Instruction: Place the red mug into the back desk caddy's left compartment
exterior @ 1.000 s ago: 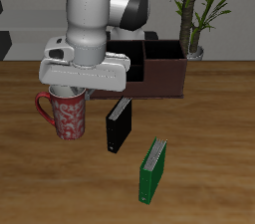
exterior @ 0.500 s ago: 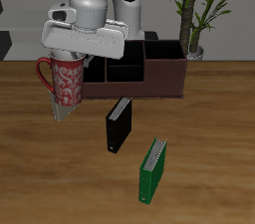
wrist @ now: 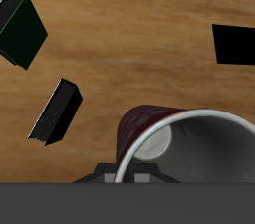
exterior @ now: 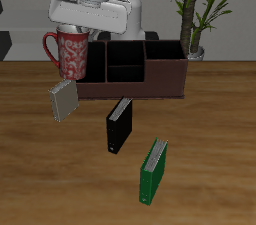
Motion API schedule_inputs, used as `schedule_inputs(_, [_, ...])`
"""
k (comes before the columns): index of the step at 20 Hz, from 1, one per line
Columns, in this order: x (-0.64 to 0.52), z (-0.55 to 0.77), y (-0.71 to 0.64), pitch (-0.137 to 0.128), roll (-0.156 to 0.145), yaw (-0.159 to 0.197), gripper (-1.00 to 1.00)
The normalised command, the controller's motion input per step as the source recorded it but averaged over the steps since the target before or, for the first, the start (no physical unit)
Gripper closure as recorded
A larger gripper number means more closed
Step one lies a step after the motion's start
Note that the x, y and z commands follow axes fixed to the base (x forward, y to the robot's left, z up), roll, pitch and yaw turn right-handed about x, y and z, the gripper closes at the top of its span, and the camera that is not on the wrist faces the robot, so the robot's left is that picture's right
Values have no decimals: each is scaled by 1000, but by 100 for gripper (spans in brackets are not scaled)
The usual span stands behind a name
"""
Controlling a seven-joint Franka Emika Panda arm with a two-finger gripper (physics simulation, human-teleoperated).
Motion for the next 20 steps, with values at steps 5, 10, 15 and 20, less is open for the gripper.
schedule_inputs(5, [-422,34,70,-5,-2,15,100])
schedule_inputs(10, [-638,12,86,-15,29,26,100])
schedule_inputs(15, [-443,-74,23,16,-3,-3,100])
schedule_inputs(20, [-371,-41,76,-3,1,11,100])
